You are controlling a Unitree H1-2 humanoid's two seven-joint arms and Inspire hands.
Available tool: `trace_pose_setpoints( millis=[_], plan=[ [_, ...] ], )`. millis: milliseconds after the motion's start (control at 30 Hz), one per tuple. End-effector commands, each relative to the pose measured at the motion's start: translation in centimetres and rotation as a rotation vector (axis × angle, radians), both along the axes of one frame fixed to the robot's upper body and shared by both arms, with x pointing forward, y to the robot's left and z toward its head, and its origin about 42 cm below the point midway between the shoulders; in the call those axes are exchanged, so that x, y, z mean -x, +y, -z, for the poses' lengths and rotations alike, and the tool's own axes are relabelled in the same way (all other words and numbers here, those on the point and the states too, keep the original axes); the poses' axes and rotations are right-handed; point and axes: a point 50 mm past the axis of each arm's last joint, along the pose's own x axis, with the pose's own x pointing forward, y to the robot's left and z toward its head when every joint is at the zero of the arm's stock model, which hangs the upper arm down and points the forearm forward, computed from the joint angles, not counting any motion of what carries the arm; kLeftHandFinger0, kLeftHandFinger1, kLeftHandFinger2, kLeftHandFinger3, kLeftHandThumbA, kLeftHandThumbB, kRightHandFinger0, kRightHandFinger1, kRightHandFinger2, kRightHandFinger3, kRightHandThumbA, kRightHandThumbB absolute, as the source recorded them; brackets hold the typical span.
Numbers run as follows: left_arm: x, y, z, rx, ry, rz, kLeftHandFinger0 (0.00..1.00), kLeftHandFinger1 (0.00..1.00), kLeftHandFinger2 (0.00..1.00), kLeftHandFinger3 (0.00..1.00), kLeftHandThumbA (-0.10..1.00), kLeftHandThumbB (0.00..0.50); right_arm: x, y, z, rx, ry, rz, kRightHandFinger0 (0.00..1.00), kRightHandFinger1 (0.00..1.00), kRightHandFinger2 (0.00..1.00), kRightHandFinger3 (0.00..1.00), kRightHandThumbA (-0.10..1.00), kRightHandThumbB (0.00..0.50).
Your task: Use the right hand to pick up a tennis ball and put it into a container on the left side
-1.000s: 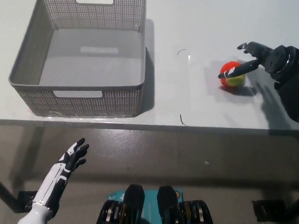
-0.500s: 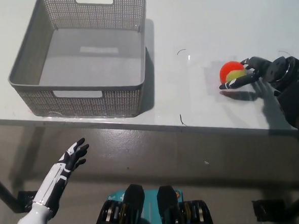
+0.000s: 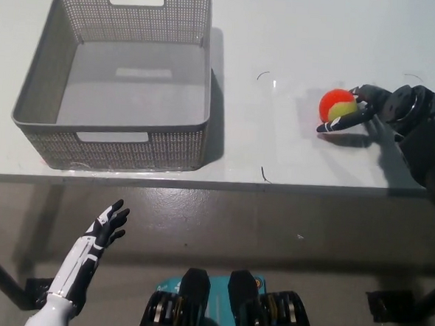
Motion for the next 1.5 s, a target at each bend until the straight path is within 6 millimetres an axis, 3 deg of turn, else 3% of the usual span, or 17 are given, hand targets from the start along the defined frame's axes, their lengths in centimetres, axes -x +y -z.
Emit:
trace_pose_setpoints(
  millis=[0,100,133,200,233,367,400,467,600,733,867,933,1033,1167,1233,1333,1467],
  plan=[
    [-0.6,0.1,-1.6,-0.025,-0.079,0.032,1.00,1.00,1.00,1.00,1.00,0.161,-1.5,1.2,-5.3,-0.005,-0.180,-0.026,1.00,1.00,1.00,1.00,1.00,0.460],
    [-0.6,0.2,-1.6,-0.026,-0.082,0.031,1.00,1.00,1.00,1.00,1.00,0.164,-1.5,1.2,-4.9,-0.036,-0.319,0.044,1.00,1.00,1.00,1.00,0.82,0.349],
    [-0.6,0.2,-1.6,-0.025,-0.082,0.030,1.00,1.00,1.00,1.00,1.00,0.164,-1.5,1.2,-4.8,-0.048,-0.372,0.072,0.77,0.81,0.90,0.99,0.58,0.302],
    [-0.6,0.2,-1.7,-0.025,-0.081,0.029,1.00,1.00,1.00,1.00,1.00,0.167,-1.3,1.0,-4.3,-0.087,-0.488,0.132,0.43,0.46,0.55,0.68,0.33,0.205],
    [-0.6,0.2,-1.7,-0.024,-0.081,0.029,1.00,1.00,1.00,1.00,1.00,0.167,-1.2,0.9,-4.1,-0.103,-0.515,0.152,0.31,0.39,0.50,0.61,0.31,0.154],
    [-0.7,0.2,-1.7,-0.022,-0.085,0.029,1.00,1.00,1.00,1.00,1.00,0.168,-1.0,0.6,-3.5,-0.156,-0.557,0.176,0.16,0.23,0.36,0.55,0.38,0.026],
    [-0.7,0.2,-1.8,-0.018,-0.085,0.029,1.00,1.00,1.00,1.00,1.00,0.170,-1.0,0.6,-3.4,-0.159,-0.554,0.178,0.20,0.28,0.41,0.57,0.40,0.008],
    [-0.7,0.2,-1.8,-0.024,-0.086,0.027,1.00,1.00,1.00,1.00,1.00,0.172,-1.0,0.5,-3.3,-0.166,-0.544,0.181,0.31,0.39,0.53,0.63,0.45,0.000],
    [-0.9,0.2,-1.7,-0.021,-0.087,0.026,1.00,1.00,1.00,1.00,1.00,0.170,-1.0,0.4,-3.2,-0.184,-0.545,0.194,0.31,0.37,0.50,0.55,0.48,0.000],
    [-0.8,0.2,-1.7,-0.020,-0.084,0.028,1.00,1.00,1.00,1.00,1.00,0.169,-0.9,0.3,-3.0,-0.211,-0.561,0.209,0.08,0.17,0.34,0.44,0.48,0.001],
    [-0.8,0.2,-1.7,-0.021,-0.081,0.028,1.00,1.00,1.00,1.00,1.00,0.168,-0.9,0.3,-3.2,-0.239,-0.595,0.214,0.15,0.23,0.36,0.41,0.46,0.000],
    [-0.7,0.2,-1.7,-0.023,-0.081,0.029,1.00,1.00,1.00,1.00,1.00,0.169,-1.0,0.7,-3.9,-0.318,-0.623,0.230,0.00,0.00,0.10,0.22,0.42,0.000],
    [-0.8,0.2,-1.6,-0.018,-0.090,0.026,1.00,1.00,1.00,1.00,1.00,0.166,-1.2,1.6,-5.5,-0.414,-0.678,0.230,0.00,0.00,0.01,0.04,0.44,0.000],
    [-0.7,0.2,-1.6,-0.023,-0.084,0.024,1.00,1.00,1.00,1.00,1.00,0.177,-1.2,3.9,-9.1,-0.474,-0.789,0.148,0.00,0.00,0.03,0.02,0.46,0.000],
    [-0.8,0.2,-1.5,-0.030,-0.083,0.023,1.00,1.00,1.00,1.00,1.00,0.176,-1.0,5.0,-10.8,-0.484,-0.835,0.101,0.00,0.02,0.20,0.23,0.50,0.000],
    [-0.8,0.2,-1.4,-0.028,-0.084,0.024,1.00,1.00,1.00,1.00,1.00,0.171,-0.4,7.1,-13.2,-0.514,-0.899,0.032,0.00,0.13,0.43,0.22,0.45,0.004],
    [-0.7,0.2,-1.6,-0.028,-0.082,0.029,1.00,1.00,1.00,1.00,1.00,0.171,0.8,10.8,-16.5,-0.540,-0.957,-0.061,0.00,0.00,0.28,0.17,0.43,0.001]
  ],
)
